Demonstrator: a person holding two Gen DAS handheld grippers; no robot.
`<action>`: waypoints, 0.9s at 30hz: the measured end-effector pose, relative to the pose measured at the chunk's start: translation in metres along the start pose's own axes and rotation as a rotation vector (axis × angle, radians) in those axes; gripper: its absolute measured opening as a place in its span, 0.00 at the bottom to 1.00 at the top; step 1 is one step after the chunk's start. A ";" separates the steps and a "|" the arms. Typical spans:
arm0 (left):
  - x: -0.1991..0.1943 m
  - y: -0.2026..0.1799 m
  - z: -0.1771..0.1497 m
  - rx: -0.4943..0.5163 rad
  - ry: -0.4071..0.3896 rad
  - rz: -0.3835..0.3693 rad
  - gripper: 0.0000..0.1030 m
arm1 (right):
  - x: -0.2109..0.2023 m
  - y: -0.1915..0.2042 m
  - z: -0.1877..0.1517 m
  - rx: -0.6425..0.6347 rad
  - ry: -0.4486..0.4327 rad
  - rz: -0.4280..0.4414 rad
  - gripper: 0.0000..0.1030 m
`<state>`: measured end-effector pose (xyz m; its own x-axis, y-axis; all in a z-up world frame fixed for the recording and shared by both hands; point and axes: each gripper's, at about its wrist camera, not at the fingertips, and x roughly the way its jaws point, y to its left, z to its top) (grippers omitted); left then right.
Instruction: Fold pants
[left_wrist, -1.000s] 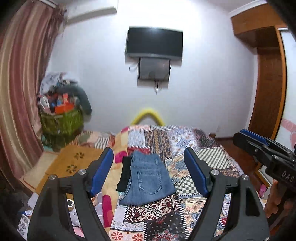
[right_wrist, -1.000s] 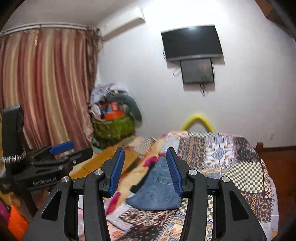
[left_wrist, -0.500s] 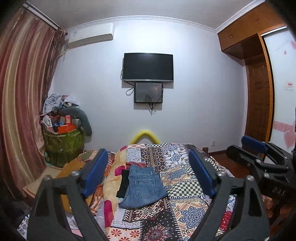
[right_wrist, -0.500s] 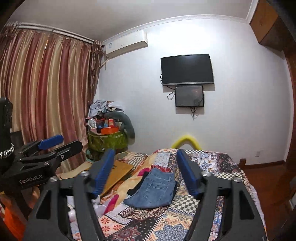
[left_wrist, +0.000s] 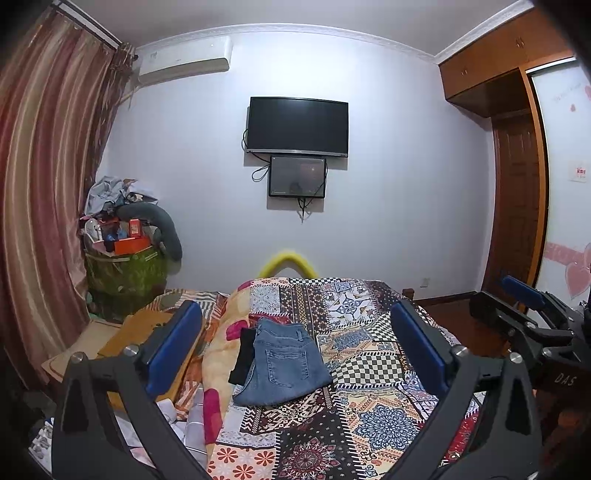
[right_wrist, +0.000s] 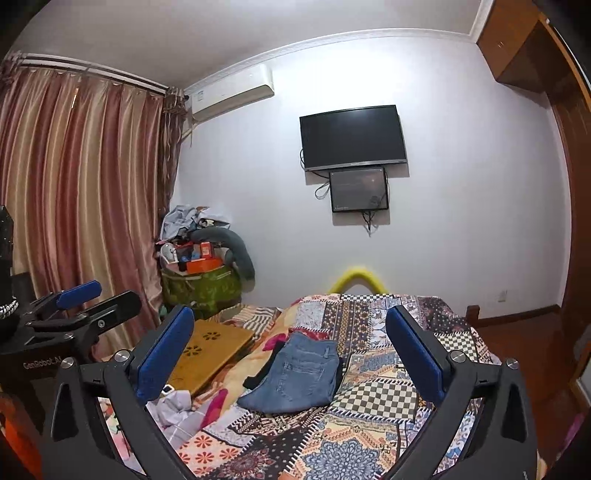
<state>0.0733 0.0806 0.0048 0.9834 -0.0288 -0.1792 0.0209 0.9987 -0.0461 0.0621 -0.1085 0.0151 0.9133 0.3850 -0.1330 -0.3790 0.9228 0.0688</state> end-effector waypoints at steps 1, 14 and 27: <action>-0.001 0.000 0.000 0.001 0.000 0.000 1.00 | -0.002 0.002 -0.004 0.000 0.002 0.001 1.00; 0.001 -0.009 -0.006 0.034 -0.005 0.006 1.00 | -0.003 0.001 -0.006 0.006 0.020 0.018 1.00; 0.005 -0.010 -0.008 0.019 0.015 -0.021 1.00 | -0.005 -0.003 -0.007 0.012 0.031 0.021 1.00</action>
<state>0.0770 0.0707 -0.0031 0.9798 -0.0508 -0.1934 0.0456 0.9985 -0.0311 0.0573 -0.1136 0.0085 0.9002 0.4044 -0.1617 -0.3958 0.9145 0.0836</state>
